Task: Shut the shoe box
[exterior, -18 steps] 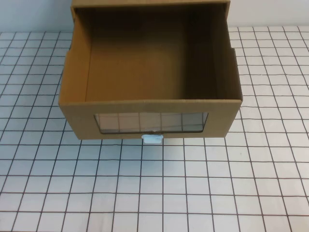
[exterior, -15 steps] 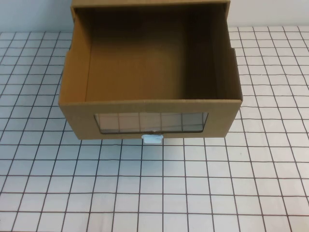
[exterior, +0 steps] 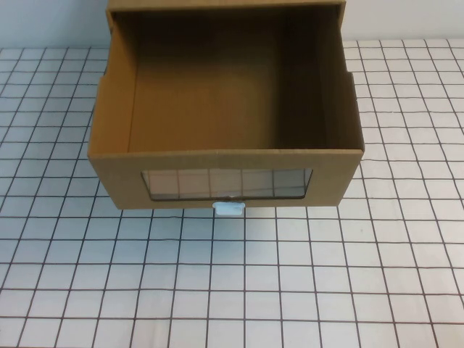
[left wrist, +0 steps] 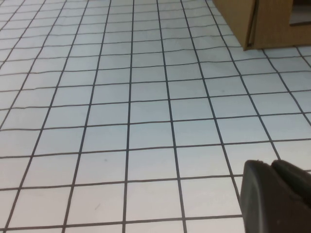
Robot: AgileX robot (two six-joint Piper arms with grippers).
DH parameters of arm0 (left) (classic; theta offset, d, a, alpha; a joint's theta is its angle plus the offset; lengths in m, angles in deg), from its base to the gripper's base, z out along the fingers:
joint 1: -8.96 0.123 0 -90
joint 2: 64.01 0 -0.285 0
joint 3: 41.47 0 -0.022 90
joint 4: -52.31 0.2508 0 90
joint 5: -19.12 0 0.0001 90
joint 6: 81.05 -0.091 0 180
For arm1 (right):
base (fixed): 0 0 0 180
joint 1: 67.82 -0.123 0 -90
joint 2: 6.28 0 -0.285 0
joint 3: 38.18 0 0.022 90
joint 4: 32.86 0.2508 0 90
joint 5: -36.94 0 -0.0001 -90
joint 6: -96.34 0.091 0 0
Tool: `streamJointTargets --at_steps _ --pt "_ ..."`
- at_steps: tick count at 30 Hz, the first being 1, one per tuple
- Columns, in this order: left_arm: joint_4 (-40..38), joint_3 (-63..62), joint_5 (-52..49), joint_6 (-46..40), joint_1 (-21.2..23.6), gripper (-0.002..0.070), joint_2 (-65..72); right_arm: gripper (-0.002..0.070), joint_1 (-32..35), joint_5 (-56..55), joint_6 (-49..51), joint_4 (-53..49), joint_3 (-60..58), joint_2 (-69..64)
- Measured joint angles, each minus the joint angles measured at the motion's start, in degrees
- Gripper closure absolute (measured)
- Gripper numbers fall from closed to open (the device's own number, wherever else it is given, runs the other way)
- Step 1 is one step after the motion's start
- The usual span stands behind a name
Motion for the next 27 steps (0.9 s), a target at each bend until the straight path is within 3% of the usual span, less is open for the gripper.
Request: streamJointTargets --at_steps 7,14,22,27 --pt "0.10 0.00 1.36 0.00 0.00 0.0680 0.00 0.0689 0.00 -1.51 0.00 0.00 0.00 0.00" --pt "0.10 0.00 10.08 0.00 0.00 0.0680 0.00 0.0690 0.00 -10.52 0.00 0.40 0.00 0.00" --pt "0.10 0.00 27.70 -0.10 0.00 0.0680 0.00 0.0689 0.00 -29.44 0.00 1.83 0.00 0.00" --pt "0.32 0.00 47.08 -0.10 0.00 0.0680 0.00 0.0689 0.00 -44.76 0.00 2.15 0.00 0.00"
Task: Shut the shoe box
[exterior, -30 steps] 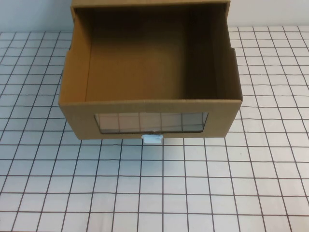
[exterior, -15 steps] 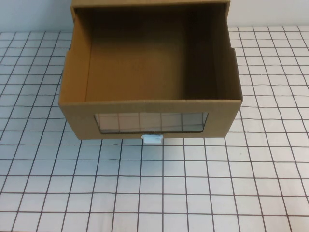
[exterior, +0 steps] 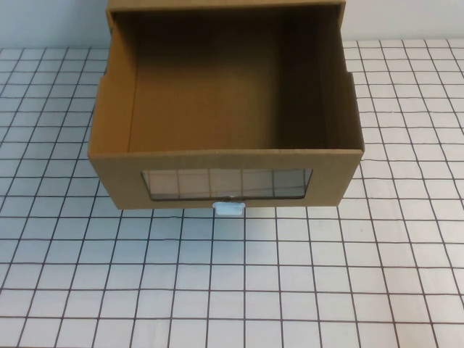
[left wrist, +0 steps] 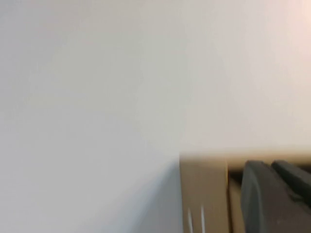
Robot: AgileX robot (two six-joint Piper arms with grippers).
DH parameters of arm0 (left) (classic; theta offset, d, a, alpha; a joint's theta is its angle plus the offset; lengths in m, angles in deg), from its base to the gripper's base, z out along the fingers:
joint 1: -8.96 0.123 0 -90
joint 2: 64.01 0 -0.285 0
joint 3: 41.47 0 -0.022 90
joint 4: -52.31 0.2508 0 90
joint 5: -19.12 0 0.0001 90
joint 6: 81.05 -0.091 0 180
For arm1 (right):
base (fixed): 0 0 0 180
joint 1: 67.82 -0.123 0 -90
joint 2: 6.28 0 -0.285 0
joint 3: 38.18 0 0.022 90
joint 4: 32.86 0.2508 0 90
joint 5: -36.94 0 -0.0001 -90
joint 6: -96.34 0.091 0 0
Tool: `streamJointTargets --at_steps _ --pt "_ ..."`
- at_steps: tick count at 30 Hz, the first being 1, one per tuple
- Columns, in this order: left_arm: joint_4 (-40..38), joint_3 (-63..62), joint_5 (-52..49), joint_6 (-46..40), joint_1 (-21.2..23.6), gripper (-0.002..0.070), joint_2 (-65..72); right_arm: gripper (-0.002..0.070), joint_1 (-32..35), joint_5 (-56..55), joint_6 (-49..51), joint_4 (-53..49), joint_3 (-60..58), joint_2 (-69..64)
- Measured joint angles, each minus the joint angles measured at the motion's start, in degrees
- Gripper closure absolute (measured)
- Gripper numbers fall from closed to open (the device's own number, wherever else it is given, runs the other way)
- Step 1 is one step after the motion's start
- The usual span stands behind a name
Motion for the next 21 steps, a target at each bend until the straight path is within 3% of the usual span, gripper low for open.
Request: streamJointTargets --at_steps 5,10,16,21 --pt "0.23 0.00 10.53 0.00 0.00 0.0680 0.00 0.0689 0.00 -6.94 0.00 0.22 0.00 0.00" --pt "0.23 0.00 12.30 0.00 0.00 0.0680 0.00 0.0689 0.00 -8.34 0.00 0.22 0.00 0.00" --pt "-0.03 0.00 18.76 0.24 0.00 0.0680 0.00 0.0689 0.00 -18.49 0.19 0.32 0.00 0.00" --pt "-8.45 -2.20 20.20 -0.80 0.00 0.0680 -0.20 0.0689 0.00 -21.69 0.23 0.45 3.17 0.10"
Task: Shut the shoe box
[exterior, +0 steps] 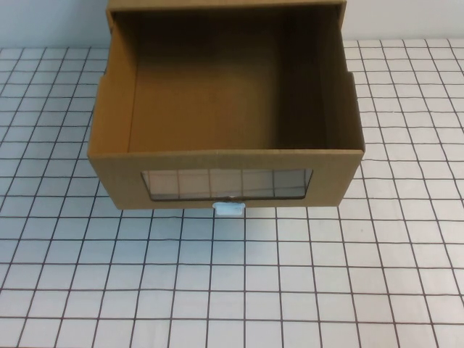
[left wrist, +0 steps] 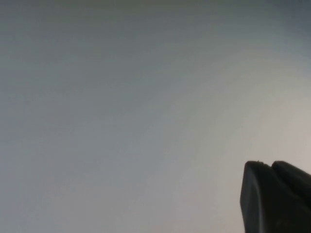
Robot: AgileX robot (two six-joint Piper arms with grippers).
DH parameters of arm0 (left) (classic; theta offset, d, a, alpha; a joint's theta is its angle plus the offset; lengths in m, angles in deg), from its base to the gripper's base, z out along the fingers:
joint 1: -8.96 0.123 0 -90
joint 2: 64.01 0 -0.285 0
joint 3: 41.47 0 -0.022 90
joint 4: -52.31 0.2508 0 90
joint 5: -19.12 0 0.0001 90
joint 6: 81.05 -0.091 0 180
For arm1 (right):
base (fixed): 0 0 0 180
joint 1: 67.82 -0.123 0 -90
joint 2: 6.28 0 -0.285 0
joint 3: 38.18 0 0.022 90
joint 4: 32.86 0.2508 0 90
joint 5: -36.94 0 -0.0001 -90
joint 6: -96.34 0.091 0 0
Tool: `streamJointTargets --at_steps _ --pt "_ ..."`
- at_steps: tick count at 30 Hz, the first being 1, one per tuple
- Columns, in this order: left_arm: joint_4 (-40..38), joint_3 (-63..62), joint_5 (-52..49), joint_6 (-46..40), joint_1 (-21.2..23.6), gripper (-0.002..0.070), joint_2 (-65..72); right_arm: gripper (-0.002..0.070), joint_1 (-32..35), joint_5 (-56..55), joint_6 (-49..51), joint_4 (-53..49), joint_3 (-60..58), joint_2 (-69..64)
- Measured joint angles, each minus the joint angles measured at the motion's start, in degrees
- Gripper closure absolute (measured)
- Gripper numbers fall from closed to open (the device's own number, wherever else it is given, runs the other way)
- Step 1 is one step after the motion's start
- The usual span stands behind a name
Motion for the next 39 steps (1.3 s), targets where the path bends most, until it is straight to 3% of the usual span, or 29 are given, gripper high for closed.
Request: streamJointTargets --at_steps 6,9,16,24,28,35,39 --pt "-20.80 -9.88 -0.22 -6.73 0.00 0.0680 2.06 0.0689 0.00 6.65 7.65 0.00 14.87 -0.93" --pt "-24.65 -14.97 1.33 -7.63 0.00 0.0680 8.45 0.0689 0.00 6.61 10.84 0.00 21.97 -5.67" --pt "-24.37 -29.98 -1.21 -8.10 0.00 0.0680 23.51 0.0689 0.00 10.51 13.95 -0.23 39.41 -19.54" --pt "-23.59 -49.57 -30.50 -11.33 0.00 0.0680 38.25 0.0689 0.00 55.31 13.00 -0.47 64.19 -39.73" --pt "-23.59 -53.54 -42.48 -11.33 0.00 0.0680 45.53 0.0689 0.00 73.55 11.65 -1.08 69.41 -49.17" --pt "-23.45 -53.97 -45.98 -10.80 0.00 0.0680 54.97 0.0689 -0.43 80.72 8.03 0.20 69.42 -55.34" --pt "-22.82 -58.73 -55.54 -10.73 0.00 0.0680 60.06 0.0689 -3.52 82.19 7.53 6.28 69.52 -57.14"
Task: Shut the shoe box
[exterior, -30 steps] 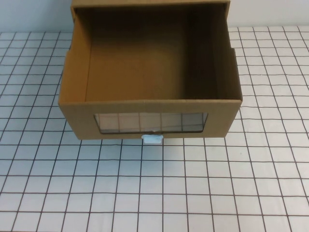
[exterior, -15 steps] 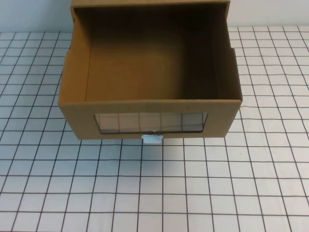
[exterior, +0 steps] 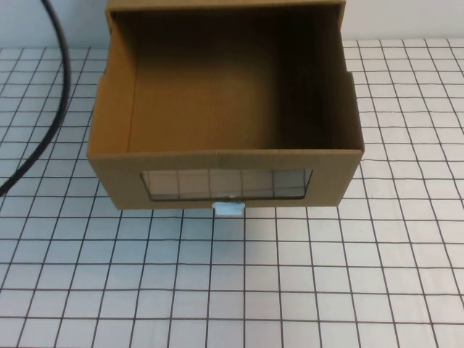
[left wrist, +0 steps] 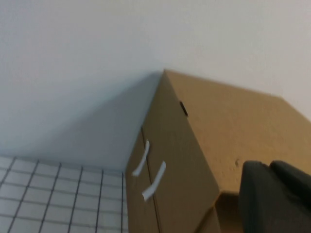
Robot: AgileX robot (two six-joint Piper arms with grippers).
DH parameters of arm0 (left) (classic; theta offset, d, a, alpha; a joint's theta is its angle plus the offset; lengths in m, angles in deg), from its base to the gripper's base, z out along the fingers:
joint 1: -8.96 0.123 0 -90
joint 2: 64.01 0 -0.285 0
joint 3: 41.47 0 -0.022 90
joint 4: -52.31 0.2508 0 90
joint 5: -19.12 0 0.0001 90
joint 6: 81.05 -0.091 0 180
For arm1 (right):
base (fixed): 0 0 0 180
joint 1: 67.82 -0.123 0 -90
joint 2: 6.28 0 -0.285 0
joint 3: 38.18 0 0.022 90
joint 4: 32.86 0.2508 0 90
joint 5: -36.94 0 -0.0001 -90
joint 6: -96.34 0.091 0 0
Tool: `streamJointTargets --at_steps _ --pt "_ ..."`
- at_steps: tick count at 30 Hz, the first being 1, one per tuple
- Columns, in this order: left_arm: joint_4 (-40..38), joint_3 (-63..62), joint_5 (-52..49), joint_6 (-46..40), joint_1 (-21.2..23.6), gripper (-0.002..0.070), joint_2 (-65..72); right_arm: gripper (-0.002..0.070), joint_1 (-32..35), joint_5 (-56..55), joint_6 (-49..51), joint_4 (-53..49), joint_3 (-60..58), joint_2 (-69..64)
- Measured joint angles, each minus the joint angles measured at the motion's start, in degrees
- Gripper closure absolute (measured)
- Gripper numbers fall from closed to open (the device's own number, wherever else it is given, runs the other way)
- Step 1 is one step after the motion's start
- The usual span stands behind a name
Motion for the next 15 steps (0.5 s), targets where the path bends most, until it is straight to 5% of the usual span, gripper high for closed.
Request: streamJointTargets --at_steps 8,15 --pt "-0.44 -23.50 -26.45 -5.10 0.00 0.0680 16.22 0.0689 -14.02 1.37 -20.54 13.54 0.00 -5.93" --pt "-15.65 -46.10 -44.93 -18.91 0.00 0.0680 33.34 0.0689 -23.06 7.41 -43.22 26.40 0.00 -8.65"
